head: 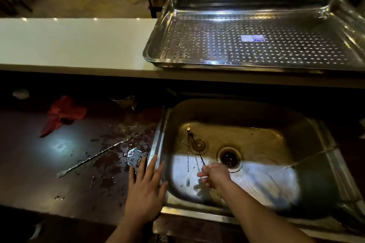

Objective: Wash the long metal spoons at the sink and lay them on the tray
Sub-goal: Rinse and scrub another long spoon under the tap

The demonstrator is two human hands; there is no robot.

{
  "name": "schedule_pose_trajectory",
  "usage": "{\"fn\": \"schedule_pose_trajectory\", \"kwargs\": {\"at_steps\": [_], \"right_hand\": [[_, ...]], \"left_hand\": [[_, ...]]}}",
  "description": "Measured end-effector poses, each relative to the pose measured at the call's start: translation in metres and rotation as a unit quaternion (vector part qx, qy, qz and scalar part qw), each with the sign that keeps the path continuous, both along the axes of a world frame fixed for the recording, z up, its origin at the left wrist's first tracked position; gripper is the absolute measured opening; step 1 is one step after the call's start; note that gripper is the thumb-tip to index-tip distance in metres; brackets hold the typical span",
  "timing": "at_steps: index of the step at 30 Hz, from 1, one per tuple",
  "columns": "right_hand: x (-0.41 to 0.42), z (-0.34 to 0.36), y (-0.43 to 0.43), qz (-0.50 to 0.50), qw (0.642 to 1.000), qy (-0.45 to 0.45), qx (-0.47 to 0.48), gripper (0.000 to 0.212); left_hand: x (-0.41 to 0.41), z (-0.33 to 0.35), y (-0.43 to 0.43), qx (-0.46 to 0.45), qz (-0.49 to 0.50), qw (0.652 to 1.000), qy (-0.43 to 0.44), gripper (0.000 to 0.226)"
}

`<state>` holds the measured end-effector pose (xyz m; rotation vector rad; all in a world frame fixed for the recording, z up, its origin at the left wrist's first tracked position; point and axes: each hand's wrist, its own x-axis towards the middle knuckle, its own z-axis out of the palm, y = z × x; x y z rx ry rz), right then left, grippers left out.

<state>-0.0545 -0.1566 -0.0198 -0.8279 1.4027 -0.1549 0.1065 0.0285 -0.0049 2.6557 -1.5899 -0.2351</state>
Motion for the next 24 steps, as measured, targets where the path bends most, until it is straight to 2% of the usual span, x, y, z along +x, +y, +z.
{"fn": "schedule_pose_trajectory", "kwargs": {"at_steps": [10, 12, 14, 16, 18, 20, 21, 24], "right_hand": [[0.064, -0.023, 0.017, -0.027, 0.999, -0.022, -0.005, 0.013], [0.072, -0.020, 0.022, -0.011, 1.000, -0.023, 0.010, 0.016], [0.076, -0.017, 0.026, 0.059, 0.998, 0.007, -0.001, 0.028], [0.072, -0.017, 0.028, 0.205, 0.972, 0.084, -0.076, 0.037], [0.061, -0.016, 0.028, 0.301, 0.936, 0.114, -0.140, 0.028], [0.040, -0.009, 0.027, 0.313, 0.933, 0.087, -0.157, 0.017], [0.027, -0.005, 0.027, 0.313, 0.929, 0.088, -0.176, 0.022], [-0.020, 0.011, 0.035, 0.331, 0.887, 0.138, -0.291, 0.014]], "left_hand": [[0.002, -0.001, 0.001, -0.014, 0.022, 1.000, 0.011, 0.059], [0.001, -0.001, 0.002, -0.013, 0.023, 1.000, 0.009, 0.058], [0.001, -0.001, 0.002, -0.016, 0.022, 1.000, 0.009, 0.057], [0.001, -0.002, 0.002, -0.021, 0.024, 0.999, 0.014, 0.056], [0.001, -0.001, 0.002, -0.023, 0.025, 0.999, 0.015, 0.056], [0.001, 0.000, 0.002, -0.025, 0.023, 0.999, 0.016, 0.056], [0.001, 0.000, 0.002, -0.025, 0.023, 0.999, 0.017, 0.056], [0.002, 0.000, 0.002, -0.025, 0.020, 0.999, 0.020, 0.055]]}}
